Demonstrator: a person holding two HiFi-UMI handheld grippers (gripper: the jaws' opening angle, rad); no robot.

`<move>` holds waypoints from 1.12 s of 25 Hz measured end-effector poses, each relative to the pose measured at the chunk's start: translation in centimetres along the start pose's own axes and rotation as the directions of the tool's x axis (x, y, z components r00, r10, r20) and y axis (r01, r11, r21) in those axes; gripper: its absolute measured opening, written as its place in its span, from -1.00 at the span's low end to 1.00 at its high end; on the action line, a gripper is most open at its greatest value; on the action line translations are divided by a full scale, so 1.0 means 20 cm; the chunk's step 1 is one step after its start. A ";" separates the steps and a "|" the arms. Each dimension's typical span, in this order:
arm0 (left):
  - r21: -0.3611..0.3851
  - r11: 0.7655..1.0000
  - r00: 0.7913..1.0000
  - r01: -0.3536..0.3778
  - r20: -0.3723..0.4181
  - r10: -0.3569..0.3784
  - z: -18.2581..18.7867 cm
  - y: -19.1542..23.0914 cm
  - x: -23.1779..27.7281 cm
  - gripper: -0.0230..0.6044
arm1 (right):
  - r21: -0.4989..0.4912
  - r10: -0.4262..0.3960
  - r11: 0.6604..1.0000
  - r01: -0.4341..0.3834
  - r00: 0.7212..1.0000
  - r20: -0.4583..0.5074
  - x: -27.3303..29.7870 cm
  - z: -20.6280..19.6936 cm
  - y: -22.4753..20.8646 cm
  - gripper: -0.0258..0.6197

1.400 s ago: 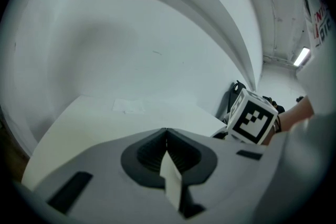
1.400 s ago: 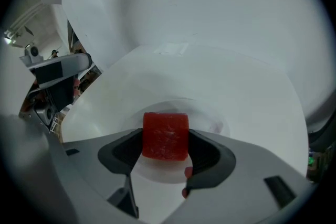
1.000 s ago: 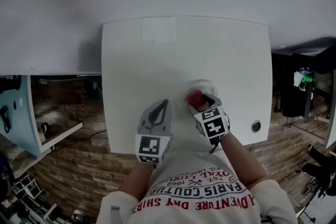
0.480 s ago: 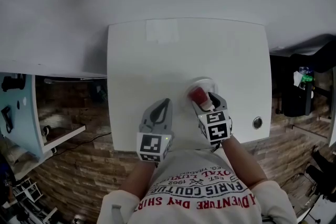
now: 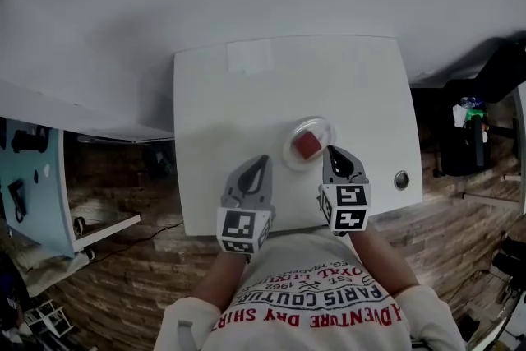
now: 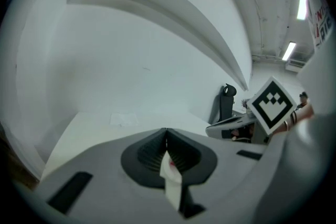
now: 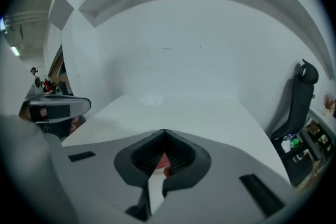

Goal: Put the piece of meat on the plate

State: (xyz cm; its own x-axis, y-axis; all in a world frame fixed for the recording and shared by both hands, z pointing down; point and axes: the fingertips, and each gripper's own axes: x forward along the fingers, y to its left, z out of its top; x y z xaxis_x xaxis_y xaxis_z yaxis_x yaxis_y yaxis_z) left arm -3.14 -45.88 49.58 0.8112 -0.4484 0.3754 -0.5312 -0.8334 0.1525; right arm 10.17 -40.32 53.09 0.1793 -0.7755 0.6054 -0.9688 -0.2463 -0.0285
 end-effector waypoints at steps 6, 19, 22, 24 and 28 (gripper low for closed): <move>0.041 0.999 0.996 0.013 0.090 -0.017 0.16 -0.06 -0.14 -0.91 | 0.029 0.059 0.997 -0.065 0.981 0.183 -0.24 0.15 0.10 -0.88; 0.128 0.992 0.977 -0.001 0.210 -0.026 0.32 -0.15 -0.51 -0.91 | -0.059 0.094 0.995 -0.077 0.920 0.381 -0.65 0.28 0.31 -0.88; 0.138 0.990 0.973 0.023 0.225 -0.054 0.35 -0.19 -0.57 -0.91 | -0.067 0.103 0.994 -0.084 0.916 0.388 -0.68 0.28 0.35 -0.88; 0.152 0.988 0.969 0.028 0.237 -0.064 0.37 -0.21 -0.59 -0.91 | -0.071 0.105 0.994 -0.083 0.916 0.388 -0.69 0.28 0.37 -0.88; 0.172 0.985 0.966 0.022 0.250 -0.065 0.39 -0.23 -0.63 -0.91 | -0.075 0.105 0.994 -0.082 0.912 0.396 -0.72 0.29 0.39 -0.88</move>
State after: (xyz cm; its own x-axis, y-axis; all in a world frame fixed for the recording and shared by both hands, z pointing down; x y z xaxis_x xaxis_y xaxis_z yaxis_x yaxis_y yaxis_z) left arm -9.04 -38.94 37.12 0.8794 -0.4594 0.1246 -0.4631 -0.8863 0.0009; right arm 0.98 -34.44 39.64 0.1295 -0.9634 0.2346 -0.9903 -0.1376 -0.0185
